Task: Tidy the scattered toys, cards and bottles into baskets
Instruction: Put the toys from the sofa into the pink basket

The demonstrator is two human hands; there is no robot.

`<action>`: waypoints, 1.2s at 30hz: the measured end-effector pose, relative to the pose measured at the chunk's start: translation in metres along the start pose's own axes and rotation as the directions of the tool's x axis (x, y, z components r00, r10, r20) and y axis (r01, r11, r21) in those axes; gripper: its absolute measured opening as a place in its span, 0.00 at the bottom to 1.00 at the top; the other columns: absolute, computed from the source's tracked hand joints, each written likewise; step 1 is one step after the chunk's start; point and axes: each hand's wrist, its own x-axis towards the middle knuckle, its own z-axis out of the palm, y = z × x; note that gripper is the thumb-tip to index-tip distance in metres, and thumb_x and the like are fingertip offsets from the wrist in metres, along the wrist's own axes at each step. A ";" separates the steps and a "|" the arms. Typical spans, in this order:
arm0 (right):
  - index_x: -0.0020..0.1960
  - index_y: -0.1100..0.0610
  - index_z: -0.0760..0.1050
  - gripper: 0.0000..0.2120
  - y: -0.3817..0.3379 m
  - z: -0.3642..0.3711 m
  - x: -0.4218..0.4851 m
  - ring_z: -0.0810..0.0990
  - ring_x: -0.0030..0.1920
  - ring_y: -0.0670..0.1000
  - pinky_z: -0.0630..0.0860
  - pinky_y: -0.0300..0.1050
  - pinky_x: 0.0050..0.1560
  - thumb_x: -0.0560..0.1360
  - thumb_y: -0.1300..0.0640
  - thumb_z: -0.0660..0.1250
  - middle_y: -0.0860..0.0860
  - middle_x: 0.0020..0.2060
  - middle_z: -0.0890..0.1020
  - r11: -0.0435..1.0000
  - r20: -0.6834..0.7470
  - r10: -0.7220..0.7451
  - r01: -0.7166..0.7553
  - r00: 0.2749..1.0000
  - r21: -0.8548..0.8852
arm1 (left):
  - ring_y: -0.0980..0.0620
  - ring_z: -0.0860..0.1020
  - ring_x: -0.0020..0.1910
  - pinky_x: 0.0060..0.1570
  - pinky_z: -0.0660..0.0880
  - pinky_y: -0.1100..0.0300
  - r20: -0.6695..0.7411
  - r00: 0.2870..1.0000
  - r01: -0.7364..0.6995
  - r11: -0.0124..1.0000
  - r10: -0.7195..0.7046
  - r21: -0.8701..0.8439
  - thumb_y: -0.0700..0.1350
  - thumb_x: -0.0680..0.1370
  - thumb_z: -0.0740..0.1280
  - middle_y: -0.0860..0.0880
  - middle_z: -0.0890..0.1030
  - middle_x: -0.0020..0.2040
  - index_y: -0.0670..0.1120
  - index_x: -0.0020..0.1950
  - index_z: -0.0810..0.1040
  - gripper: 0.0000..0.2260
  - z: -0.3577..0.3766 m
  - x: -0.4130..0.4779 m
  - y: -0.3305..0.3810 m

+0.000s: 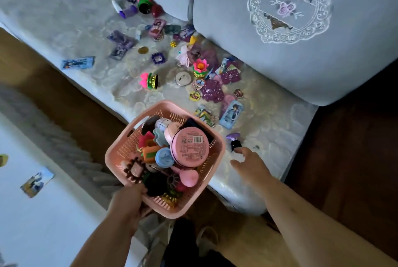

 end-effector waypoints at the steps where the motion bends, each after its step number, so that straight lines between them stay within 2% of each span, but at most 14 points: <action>1: 0.68 0.50 0.68 0.21 0.002 0.001 0.014 0.79 0.38 0.49 0.70 0.38 0.33 0.76 0.54 0.65 0.53 0.58 0.75 1.000 0.017 -0.004 0.005 1.000 -0.026 | 0.46 0.79 0.33 0.21 0.76 0.60 -0.005 1.000 -0.010 1.000 0.010 0.005 0.32 0.77 0.59 0.40 0.79 0.39 0.39 0.53 0.75 0.09 0.005 0.005 0.004; 4: 0.71 0.50 0.66 0.28 0.006 0.006 0.054 0.74 0.61 0.54 0.73 0.43 0.53 0.73 0.53 0.68 0.56 0.67 0.67 0.992 0.079 -0.026 0.036 0.997 -0.123 | 0.45 0.78 0.33 0.26 0.78 0.57 -0.026 0.999 -0.043 0.998 0.045 0.050 0.34 0.78 0.60 0.39 0.78 0.40 0.37 0.54 0.75 0.07 0.015 0.024 0.017; 7: 0.72 0.48 0.65 0.30 0.010 0.014 0.091 0.66 0.69 0.56 0.68 0.47 0.67 0.72 0.53 0.69 0.57 0.70 0.63 0.967 0.126 -0.029 0.060 0.992 -0.246 | 0.44 0.79 0.36 0.36 0.79 0.53 -0.041 0.998 -0.043 0.993 0.047 0.108 0.36 0.78 0.61 0.39 0.80 0.40 0.37 0.55 0.75 0.08 0.021 0.046 0.031; 12: 0.71 0.49 0.66 0.26 0.010 0.030 0.136 0.73 0.63 0.57 0.70 0.43 0.63 0.74 0.55 0.68 0.57 0.70 0.60 0.964 0.130 0.071 -0.034 0.989 -0.264 | 0.45 0.78 0.33 0.30 0.75 0.58 -0.028 0.998 -0.057 0.976 0.065 0.209 0.34 0.77 0.60 0.39 0.79 0.37 0.37 0.50 0.75 0.05 0.028 0.076 0.063; 14: 0.68 0.51 0.69 0.23 0.007 0.035 0.150 0.73 0.63 0.58 0.70 0.44 0.63 0.74 0.56 0.67 0.57 0.67 0.65 0.963 0.116 0.130 -0.098 0.985 -0.252 | 0.46 0.78 0.32 0.28 0.74 0.59 -0.003 0.998 -0.061 0.958 0.065 0.279 0.33 0.77 0.60 0.39 0.80 0.37 0.36 0.49 0.75 0.05 0.030 0.086 0.081; 16: 0.58 0.56 0.76 0.14 0.000 0.033 0.159 0.77 0.57 0.59 0.72 0.42 0.49 0.73 0.58 0.67 0.59 0.57 0.77 0.978 -0.064 0.157 -0.164 0.986 -0.127 | 0.46 0.78 0.31 0.23 0.74 0.61 0.010 0.996 -0.088 0.933 0.090 0.348 0.33 0.77 0.60 0.38 0.80 0.37 0.35 0.49 0.75 0.05 0.032 0.094 0.097; 18: 0.52 0.61 0.79 0.10 -0.017 0.023 0.163 0.80 0.48 0.58 0.67 0.39 0.39 0.73 0.59 0.67 0.59 0.47 0.81 0.976 -0.314 0.210 -0.181 0.926 0.120 | 0.45 0.78 0.31 0.25 0.75 0.59 0.003 0.991 -0.121 0.901 0.132 0.417 0.33 0.77 0.61 0.36 0.80 0.38 0.34 0.46 0.76 0.04 0.034 0.103 0.113; 21: 0.49 0.53 0.77 0.08 -0.057 0.005 0.158 0.79 0.44 0.57 0.74 0.46 0.43 0.72 0.57 0.62 0.55 0.45 0.82 0.900 -0.427 0.263 -0.060 0.865 0.432 | 0.41 0.77 0.37 0.37 0.77 0.49 0.041 0.979 -0.190 0.824 0.198 0.533 0.35 0.78 0.63 0.34 0.78 0.39 0.40 0.37 0.74 0.09 0.044 0.111 0.137; 23: 0.47 0.51 0.76 0.10 -0.083 -0.005 0.156 0.79 0.45 0.54 0.75 0.45 0.48 0.68 0.53 0.58 0.54 0.47 0.81 0.901 -0.459 0.167 0.053 0.873 0.430 | 0.41 0.76 0.38 0.38 0.76 0.49 0.063 0.976 -0.209 0.810 0.209 0.548 0.35 0.78 0.64 0.39 0.76 0.37 0.42 0.35 0.73 0.11 0.053 0.114 0.152; 25: 0.46 0.51 0.75 0.07 -0.101 -0.012 0.156 0.78 0.46 0.50 0.72 0.39 0.49 0.72 0.55 0.60 0.54 0.50 0.78 0.929 -0.476 0.025 0.156 0.879 0.336 | 0.41 0.78 0.37 0.35 0.77 0.51 0.073 0.976 -0.210 0.817 0.203 0.538 0.34 0.77 0.63 0.39 0.78 0.37 0.40 0.37 0.74 0.09 0.061 0.117 0.165; 28: 0.51 0.52 0.73 0.07 -0.116 -0.021 0.167 0.74 0.43 0.42 0.68 0.30 0.45 0.76 0.61 0.64 0.50 0.53 0.70 0.947 -0.426 -0.061 0.187 0.903 0.261 | 0.41 0.80 0.34 0.32 0.77 0.53 0.080 0.976 -0.217 0.836 0.205 0.505 0.33 0.76 0.63 0.37 0.81 0.38 0.35 0.42 0.75 0.04 0.073 0.119 0.177; 30: 0.62 0.54 0.71 0.17 -0.119 -0.024 0.185 0.74 0.47 0.45 0.70 0.37 0.49 0.74 0.58 0.68 0.52 0.58 0.67 0.967 -0.335 -0.037 0.118 0.941 0.224 | 0.41 0.79 0.34 0.31 0.76 0.53 0.088 0.969 -0.241 0.808 0.231 0.538 0.34 0.77 0.63 0.38 0.80 0.37 0.34 0.42 0.74 0.05 0.075 0.124 0.181; 33: 0.70 0.52 0.65 0.30 -0.125 -0.023 0.214 0.72 0.61 0.54 0.70 0.47 0.59 0.71 0.53 0.72 0.56 0.66 0.65 0.988 -0.183 -0.038 0.064 0.982 0.137 | 0.38 0.81 0.36 0.38 0.81 0.44 0.073 0.973 -0.221 0.796 0.219 0.563 0.34 0.76 0.63 0.36 0.82 0.39 0.33 0.42 0.77 0.06 0.074 0.128 0.187; 36: 0.73 0.51 0.61 0.34 -0.128 -0.013 0.236 0.71 0.63 0.59 0.69 0.48 0.62 0.71 0.54 0.73 0.59 0.66 0.65 0.996 -0.047 -0.092 0.091 0.995 -0.021 | 0.39 0.79 0.35 0.39 0.80 0.46 0.059 0.974 -0.209 0.768 0.218 0.605 0.35 0.77 0.64 0.38 0.80 0.36 0.37 0.38 0.76 0.08 0.066 0.129 0.189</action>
